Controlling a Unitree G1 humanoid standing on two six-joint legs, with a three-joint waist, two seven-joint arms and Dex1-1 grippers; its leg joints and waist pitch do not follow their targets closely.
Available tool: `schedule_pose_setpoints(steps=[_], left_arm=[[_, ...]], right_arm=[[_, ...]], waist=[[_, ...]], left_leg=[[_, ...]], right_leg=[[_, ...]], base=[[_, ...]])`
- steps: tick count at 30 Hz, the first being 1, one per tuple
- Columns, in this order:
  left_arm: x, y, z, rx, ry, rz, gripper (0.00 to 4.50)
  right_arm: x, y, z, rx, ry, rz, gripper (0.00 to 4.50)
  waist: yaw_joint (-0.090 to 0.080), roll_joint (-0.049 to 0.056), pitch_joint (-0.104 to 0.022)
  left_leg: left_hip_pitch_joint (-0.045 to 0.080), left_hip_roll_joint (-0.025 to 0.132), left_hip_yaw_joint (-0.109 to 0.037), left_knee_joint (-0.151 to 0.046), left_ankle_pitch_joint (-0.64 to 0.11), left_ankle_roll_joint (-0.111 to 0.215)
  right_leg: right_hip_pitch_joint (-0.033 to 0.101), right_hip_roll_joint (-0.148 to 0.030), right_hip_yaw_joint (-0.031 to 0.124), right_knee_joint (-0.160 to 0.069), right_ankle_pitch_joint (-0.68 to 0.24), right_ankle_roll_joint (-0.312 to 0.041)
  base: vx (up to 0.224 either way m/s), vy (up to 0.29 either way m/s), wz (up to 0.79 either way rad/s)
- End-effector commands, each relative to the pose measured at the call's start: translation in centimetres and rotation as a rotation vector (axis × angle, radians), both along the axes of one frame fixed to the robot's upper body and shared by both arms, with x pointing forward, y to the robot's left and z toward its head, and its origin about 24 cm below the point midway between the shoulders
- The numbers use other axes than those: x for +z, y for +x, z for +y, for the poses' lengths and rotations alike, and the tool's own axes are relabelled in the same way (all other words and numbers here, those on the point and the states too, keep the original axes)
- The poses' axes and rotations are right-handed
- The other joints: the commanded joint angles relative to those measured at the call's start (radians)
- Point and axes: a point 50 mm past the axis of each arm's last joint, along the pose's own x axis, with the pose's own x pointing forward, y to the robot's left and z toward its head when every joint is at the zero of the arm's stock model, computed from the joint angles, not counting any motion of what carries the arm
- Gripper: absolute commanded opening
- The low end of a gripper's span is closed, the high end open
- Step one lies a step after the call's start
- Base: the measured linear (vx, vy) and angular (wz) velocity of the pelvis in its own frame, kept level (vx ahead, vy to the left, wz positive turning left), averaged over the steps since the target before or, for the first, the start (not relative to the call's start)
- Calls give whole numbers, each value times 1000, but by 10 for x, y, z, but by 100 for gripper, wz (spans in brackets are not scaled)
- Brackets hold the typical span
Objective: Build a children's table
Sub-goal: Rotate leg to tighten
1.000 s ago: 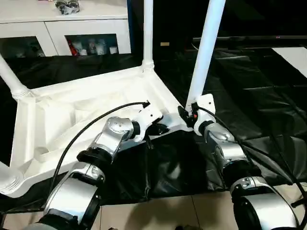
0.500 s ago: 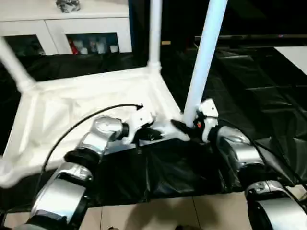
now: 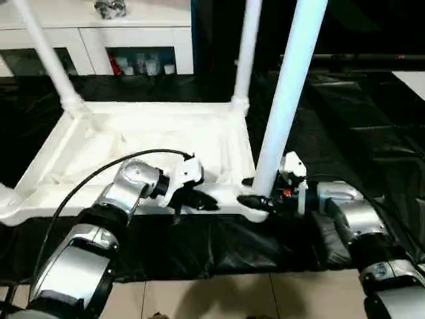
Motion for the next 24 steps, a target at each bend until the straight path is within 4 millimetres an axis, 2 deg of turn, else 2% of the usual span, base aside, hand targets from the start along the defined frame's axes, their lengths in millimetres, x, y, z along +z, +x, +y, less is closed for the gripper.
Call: schedule_pose_setpoints(steps=[1,5,9,11,13,14,15,16,17,18,19,21,22,24], left_arm=[[11,6,-16,-30,-19,-50,0],[11,8,-13,-10,-11,-52,0],[10,12,-15,75,-13,-76,0],[10,14,-16,114,-17,-88,0],[9,18,-26,213,-32,-115,0],[9,20,-30,246,-39,-122,0],[8,21,-38,294,-54,-130,0],[8,22,-46,321,-66,-137,0],[8,22,-46,321,-66,-137,0],[8,22,-54,347,-79,-144,0],[8,22,-63,363,-90,-152,0],[7,21,-73,328,-74,-206,0],[6,20,-72,298,-57,-233,0],[5,20,-70,282,-47,-248,0]], right_arm=[[-15,-17,28,182,-5,90,232],[-14,-16,27,150,1,88,221],[-15,-11,24,26,-5,55,216],[-15,-7,24,-34,-7,42,213],[-23,4,23,-250,-45,10,210],[-25,8,24,-321,-57,2,208],[-29,13,24,-430,-73,0,205],[-32,16,26,-508,-78,-1,205],[-32,16,26,-508,-78,-1,201],[-35,20,28,-591,-92,4,199],[-36,23,30,-669,-105,4,199],[-33,28,39,-761,-85,3,198],[-31,29,40,-766,-76,-8,197],[-29,30,41,-767,-76,-23,197]], waist=[[-1,-4,-61],[0,-3,-61],[-2,-4,-57],[-5,-5,-52],[-14,-8,-48],[-17,-6,-44],[-27,-12,-43],[-31,-9,-42],[-43,-8,-42],[-47,-7,-43],[-59,0,-47],[-74,0,-50],[-79,1,-54],[-85,-3,-56]], left_leg=[[8,12,9,-71,-275,69],[9,10,9,-72,-282,59],[11,10,8,-74,-294,51],[17,8,8,-75,-339,42],[28,1,2,-71,-379,21],[31,-1,1,-70,-393,16],[34,-6,-3,-67,-413,11],[35,-7,-5,-65,-419,7],[33,-8,-10,-66,-439,4],[33,-10,-12,-66,-448,10],[23,-6,-19,-75,-453,18],[23,-4,-21,-80,-468,25],[19,-5,-21,-82,-464,32],[11,-5,-17,-84,-442,50]], right_leg=[[56,-44,38,-72,-363,-206],[55,-44,37,-73,-374,-199],[52,-44,38,-76,-394,-191],[47,-44,34,-86,-478,-168],[37,-48,28,-103,-613,-117],[32,-48,25,-108,-645,-107],[30,-46,15,-118,-699,-80],[29,-47,12,-120,-713,-69],[30,-45,4,-126,-725,-53],[32,-43,-2,-132,-728,-44],[44,-46,-3,-128,-678,-48],[42,-43,-1,-129,-621,-70],[46,-43,4,-124,-576,-89],[48,-43,13,-117,-514,-118]], base=[[0,0,0],[0,0,0],[0,0,0],[0,0,0],[0,0,0],[0,0,0],[0,0,0],[0,0,0],[0,0,0],[0,0,0],[0,0,0],[-2,34,-5],[0,0,0],[0,0,0]])
